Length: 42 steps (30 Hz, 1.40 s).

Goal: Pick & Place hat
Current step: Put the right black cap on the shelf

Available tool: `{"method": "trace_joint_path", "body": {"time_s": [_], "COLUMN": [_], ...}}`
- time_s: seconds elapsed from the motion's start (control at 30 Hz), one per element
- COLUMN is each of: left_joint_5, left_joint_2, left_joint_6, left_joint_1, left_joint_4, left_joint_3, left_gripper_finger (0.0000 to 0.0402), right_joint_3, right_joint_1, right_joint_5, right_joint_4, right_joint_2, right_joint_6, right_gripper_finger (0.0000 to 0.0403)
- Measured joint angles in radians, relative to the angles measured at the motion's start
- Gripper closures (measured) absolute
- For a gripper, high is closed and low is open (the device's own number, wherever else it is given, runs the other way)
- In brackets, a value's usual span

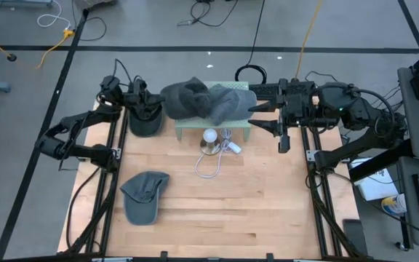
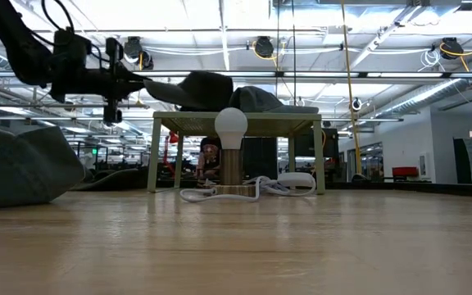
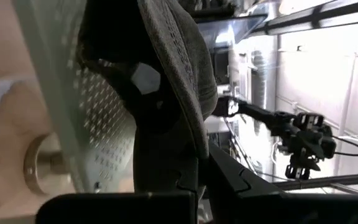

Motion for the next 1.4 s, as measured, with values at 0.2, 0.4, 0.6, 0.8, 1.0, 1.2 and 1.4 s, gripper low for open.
{"method": "trace_joint_path", "body": {"time_s": [0.2,0.4,0.6,0.8,1.0,1.2,1.4], "left_joint_5": [0.001,0.002,0.005,0.005,-0.045,-0.148,-0.222], "left_joint_2": [0.073,0.129,0.139,0.139,0.139,0.138,0.138], "left_joint_6": [0.020,0.035,0.059,0.105,0.234,0.295,0.333], "left_joint_1": [-0.037,-0.057,-0.065,-0.070,-0.073,-0.072,-0.072], "left_joint_4": [0.006,0.007,-0.010,-0.113,-0.288,-0.301,-0.404], "left_joint_3": [0.065,0.154,0.176,0.176,0.175,0.175,0.175], "left_gripper_finger": [0.0392,0.0392,0.0392,0.0392,0.0392,0.0355,0.0273], "right_joint_3": [0.000,0.000,0.000,0.000,0.000,0.000,0.000], "right_joint_1": [0.000,0.000,-0.001,-0.002,-0.015,-0.014,-0.014], "right_joint_5": [0.001,0.001,0.001,0.001,0.002,0.000,0.000], "right_joint_4": [-0.007,-0.009,-0.032,-0.034,-0.037,-0.037,-0.037], "right_joint_2": [0.000,0.000,0.000,0.000,0.000,0.000,0.000], "right_joint_6": [-0.031,-0.056,-0.075,-0.079,-0.073,-0.073,-0.073], "right_gripper_finger": [0.0273,0.0273,0.0273,0.0273,0.0273,0.0273,0.0273]}}
